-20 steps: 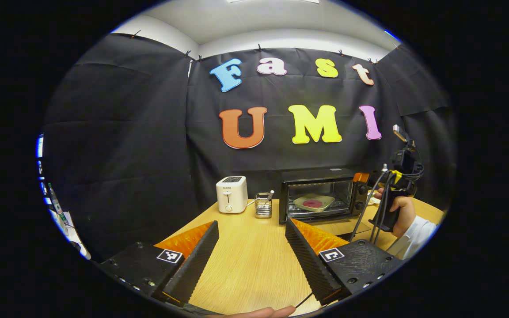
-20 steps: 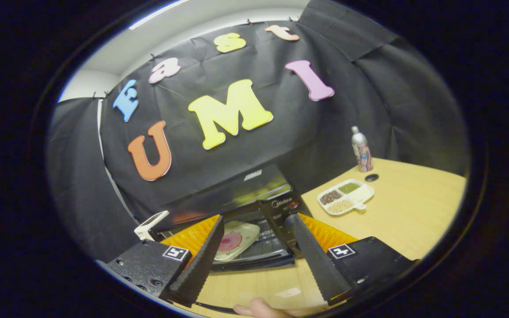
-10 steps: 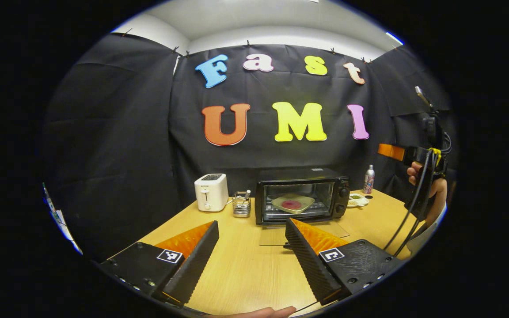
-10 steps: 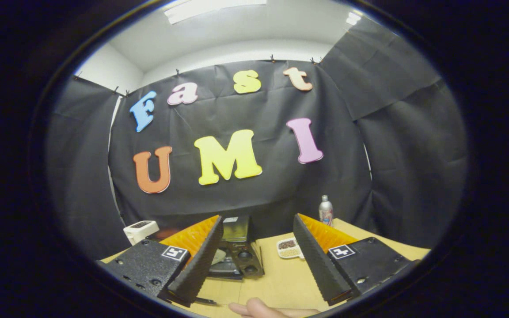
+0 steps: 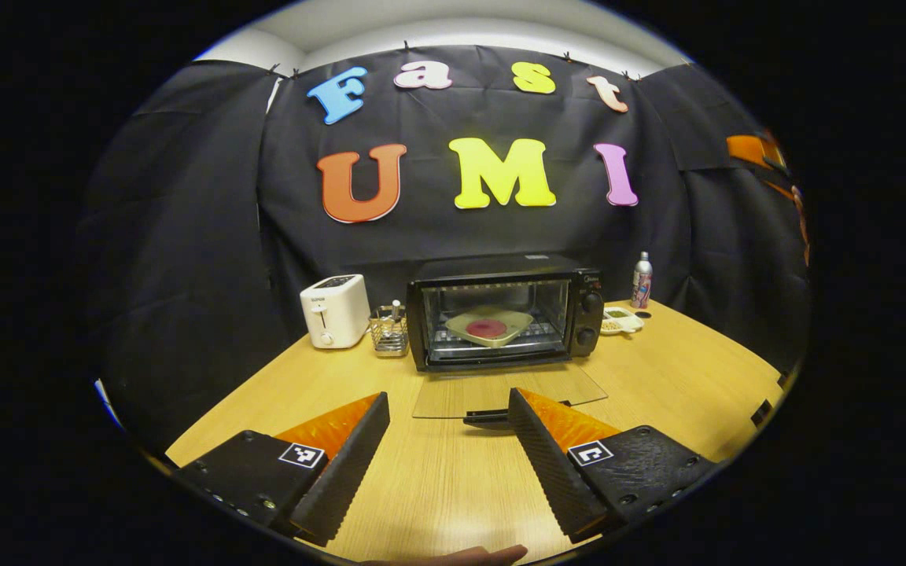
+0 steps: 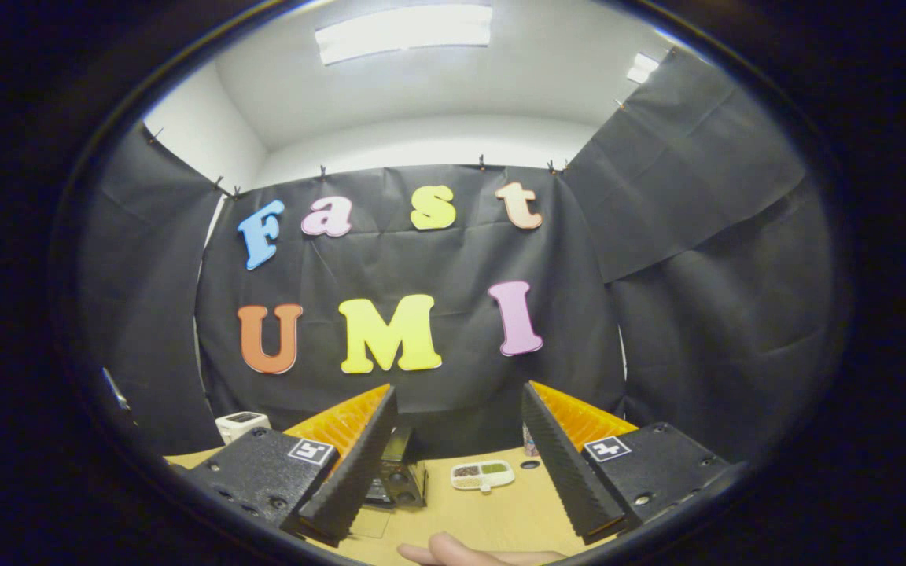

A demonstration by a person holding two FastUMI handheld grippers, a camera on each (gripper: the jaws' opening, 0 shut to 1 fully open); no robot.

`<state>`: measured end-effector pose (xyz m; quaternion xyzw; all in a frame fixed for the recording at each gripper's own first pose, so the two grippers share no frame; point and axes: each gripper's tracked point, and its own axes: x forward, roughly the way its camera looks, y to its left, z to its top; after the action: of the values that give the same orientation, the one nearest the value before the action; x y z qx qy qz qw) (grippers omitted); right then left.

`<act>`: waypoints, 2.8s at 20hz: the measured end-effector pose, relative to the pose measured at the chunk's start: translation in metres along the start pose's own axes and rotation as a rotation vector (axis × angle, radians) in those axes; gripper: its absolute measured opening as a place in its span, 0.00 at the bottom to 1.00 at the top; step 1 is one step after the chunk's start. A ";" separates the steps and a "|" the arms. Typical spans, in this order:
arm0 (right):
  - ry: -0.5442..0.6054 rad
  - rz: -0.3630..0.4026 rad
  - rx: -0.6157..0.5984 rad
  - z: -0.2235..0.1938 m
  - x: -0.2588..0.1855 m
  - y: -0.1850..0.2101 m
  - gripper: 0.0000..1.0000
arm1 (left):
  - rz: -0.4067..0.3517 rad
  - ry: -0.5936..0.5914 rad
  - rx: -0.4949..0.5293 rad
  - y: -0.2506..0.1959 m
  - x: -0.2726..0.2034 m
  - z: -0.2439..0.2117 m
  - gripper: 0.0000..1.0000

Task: Open the electric oven with the left hand, put the food in, and close the electric oven.

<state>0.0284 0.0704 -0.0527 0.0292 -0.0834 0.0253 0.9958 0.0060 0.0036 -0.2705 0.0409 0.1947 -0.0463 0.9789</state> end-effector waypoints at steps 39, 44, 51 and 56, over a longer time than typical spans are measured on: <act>0.145 -0.031 -0.091 -0.005 -0.054 -0.041 0.96 | -0.099 0.248 0.023 -0.068 0.111 -0.062 0.96; 0.146 -0.026 -0.085 -0.004 -0.057 -0.038 0.96 | -0.097 0.213 0.013 -0.067 0.111 -0.043 0.96; 0.147 -0.028 -0.088 -0.004 -0.060 -0.036 0.96 | -0.099 0.072 0.029 -0.062 0.128 0.028 0.98; 0.148 -0.039 -0.098 -0.003 -0.059 -0.038 0.96 | -0.050 0.010 -0.052 -0.040 0.168 0.063 0.98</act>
<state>-0.0275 0.0299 -0.0676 -0.0200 -0.0103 0.0041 0.9997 0.1802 -0.0551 -0.2801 0.0108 0.2018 -0.0656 0.9772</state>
